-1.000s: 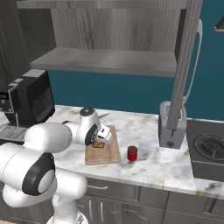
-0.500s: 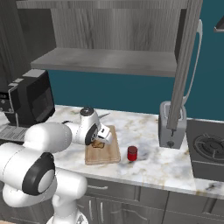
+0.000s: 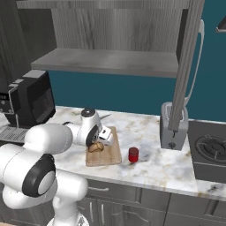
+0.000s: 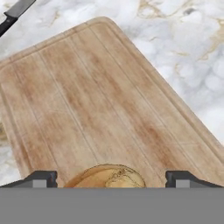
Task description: Pick the bread, place it on the cutting board, pick the jam, place it on the counter, and close the cabinet.
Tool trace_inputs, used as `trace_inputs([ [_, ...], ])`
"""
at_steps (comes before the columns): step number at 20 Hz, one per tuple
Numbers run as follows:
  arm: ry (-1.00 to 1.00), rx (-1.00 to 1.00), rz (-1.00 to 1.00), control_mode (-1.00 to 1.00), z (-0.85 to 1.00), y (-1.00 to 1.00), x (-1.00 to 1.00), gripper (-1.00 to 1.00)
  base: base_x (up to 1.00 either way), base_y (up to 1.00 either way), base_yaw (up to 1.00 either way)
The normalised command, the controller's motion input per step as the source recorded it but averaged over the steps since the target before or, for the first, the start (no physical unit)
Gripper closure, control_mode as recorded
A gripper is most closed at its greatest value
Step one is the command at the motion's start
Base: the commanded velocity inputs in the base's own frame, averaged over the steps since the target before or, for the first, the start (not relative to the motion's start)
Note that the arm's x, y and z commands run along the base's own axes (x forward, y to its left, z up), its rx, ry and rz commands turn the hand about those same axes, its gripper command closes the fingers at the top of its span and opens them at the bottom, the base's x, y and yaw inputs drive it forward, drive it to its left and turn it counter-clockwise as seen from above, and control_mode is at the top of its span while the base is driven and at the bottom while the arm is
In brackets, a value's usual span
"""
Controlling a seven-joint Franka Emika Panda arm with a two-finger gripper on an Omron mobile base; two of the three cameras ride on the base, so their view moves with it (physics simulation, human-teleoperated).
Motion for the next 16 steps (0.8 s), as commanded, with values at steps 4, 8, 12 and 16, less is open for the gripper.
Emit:
trace_inputs([
  [4, -0.01, 0.0, 0.0, -1.0, 0.18, -0.15, -0.01, -1.0, 0.0, 0.0, 0.0],
  [8, -0.06, 0.0, 0.0, -1.0, 0.26, -0.1, -0.22, -1.0, 0.0, 0.0, 0.0],
  [12, -0.13, 0.0, 0.03, -1.0, 0.41, 0.0, -0.39, -1.0, 0.0, 0.0, 0.0],
  [16, -0.14, 0.0, 0.02, -1.0, 0.44, 0.0, -0.44, -1.0, 0.0, 0.0, 0.0],
])
